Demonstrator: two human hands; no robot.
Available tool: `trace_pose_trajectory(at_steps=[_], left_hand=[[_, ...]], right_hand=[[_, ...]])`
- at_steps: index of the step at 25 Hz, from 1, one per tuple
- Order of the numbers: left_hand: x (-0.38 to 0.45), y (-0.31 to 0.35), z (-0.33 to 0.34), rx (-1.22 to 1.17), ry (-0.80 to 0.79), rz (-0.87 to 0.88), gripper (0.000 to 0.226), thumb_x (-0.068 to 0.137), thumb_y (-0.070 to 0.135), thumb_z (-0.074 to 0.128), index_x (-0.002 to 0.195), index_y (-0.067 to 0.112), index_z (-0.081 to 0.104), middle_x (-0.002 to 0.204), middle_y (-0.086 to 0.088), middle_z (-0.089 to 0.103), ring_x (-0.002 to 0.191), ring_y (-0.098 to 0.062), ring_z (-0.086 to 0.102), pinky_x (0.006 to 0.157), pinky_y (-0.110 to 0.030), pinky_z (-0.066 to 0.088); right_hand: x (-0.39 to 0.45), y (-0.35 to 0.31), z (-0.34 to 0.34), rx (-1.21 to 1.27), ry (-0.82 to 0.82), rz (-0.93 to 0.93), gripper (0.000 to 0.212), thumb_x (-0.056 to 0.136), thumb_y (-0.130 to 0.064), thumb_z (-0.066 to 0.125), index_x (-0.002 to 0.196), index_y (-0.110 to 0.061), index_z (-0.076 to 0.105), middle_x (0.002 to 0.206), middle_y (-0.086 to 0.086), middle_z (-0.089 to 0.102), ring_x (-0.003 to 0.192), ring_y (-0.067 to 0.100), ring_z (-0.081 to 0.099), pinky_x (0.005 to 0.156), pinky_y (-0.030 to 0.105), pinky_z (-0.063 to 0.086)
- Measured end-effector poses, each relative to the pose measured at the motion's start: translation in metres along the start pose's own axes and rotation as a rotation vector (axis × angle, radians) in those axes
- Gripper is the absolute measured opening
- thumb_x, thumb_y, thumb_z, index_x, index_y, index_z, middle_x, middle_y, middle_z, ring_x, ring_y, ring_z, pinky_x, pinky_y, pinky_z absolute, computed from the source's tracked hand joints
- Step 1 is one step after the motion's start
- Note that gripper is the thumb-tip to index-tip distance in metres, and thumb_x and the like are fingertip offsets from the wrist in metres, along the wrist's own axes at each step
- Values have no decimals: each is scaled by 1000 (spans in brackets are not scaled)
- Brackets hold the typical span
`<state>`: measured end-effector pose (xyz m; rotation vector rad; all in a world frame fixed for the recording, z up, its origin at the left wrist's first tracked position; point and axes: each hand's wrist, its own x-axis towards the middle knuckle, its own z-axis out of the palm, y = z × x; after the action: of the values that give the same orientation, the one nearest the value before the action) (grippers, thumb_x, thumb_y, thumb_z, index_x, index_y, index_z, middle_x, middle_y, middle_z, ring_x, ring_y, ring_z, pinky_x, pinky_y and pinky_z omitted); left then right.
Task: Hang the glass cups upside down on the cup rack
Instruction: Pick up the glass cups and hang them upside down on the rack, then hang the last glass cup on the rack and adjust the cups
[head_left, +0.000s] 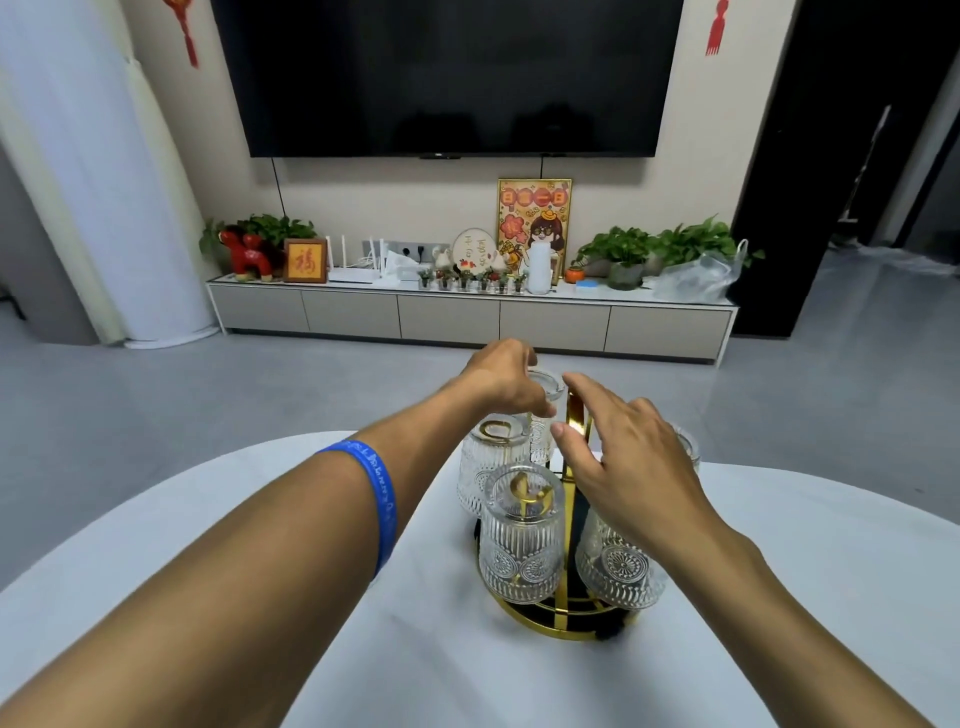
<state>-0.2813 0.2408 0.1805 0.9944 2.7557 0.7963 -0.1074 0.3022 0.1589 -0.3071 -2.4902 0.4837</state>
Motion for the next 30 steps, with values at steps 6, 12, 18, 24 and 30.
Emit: trace_pose_trajectory(at_steps=[6, 12, 18, 24, 30], left_hand=[[-2, -6, 7, -40, -34, -40, 76, 69, 24, 83, 136, 16, 47, 140, -9, 53, 121, -29, 54, 93, -38, 49], [-19, -11, -1, -55, -115, -33, 94, 66, 31, 85, 144, 17, 35, 148, -11, 43, 128, -32, 48, 99, -42, 46], [-34, -20, -6, -35, -17, -41, 83, 63, 30, 88, 132, 19, 43, 120, -7, 60, 100, -26, 59, 75, -35, 49], [-58, -25, -13, -204, -35, -14, 62, 81, 45, 73, 131, 18, 48, 116, -3, 58, 104, -25, 60, 90, -41, 53], [-150, -130, -39, 46, 203, -85, 75, 76, 56, 70, 139, 26, 44, 147, -1, 45, 132, -27, 42, 104, -42, 39]], right_hand=[[1, -3, 0, -7, -7, 15, 49, 95, -42, 46, 141, -27, 39, 115, 3, 66, 106, 26, 49, 76, 38, 35], [-3, -5, -1, -13, -25, 41, 50, 96, -43, 43, 144, -28, 35, 123, 1, 63, 112, 26, 48, 82, 43, 40], [-5, -5, -2, -44, -28, 48, 50, 96, -44, 43, 144, -29, 34, 125, 0, 63, 113, 26, 47, 81, 42, 39], [-4, -9, -7, -79, -92, 42, 51, 98, -44, 40, 146, -27, 33, 145, -2, 50, 126, 25, 40, 93, 43, 38], [-95, -45, 0, 182, 160, 23, 42, 93, -23, 46, 135, -23, 53, 150, -3, 43, 136, 15, 34, 108, 35, 31]])
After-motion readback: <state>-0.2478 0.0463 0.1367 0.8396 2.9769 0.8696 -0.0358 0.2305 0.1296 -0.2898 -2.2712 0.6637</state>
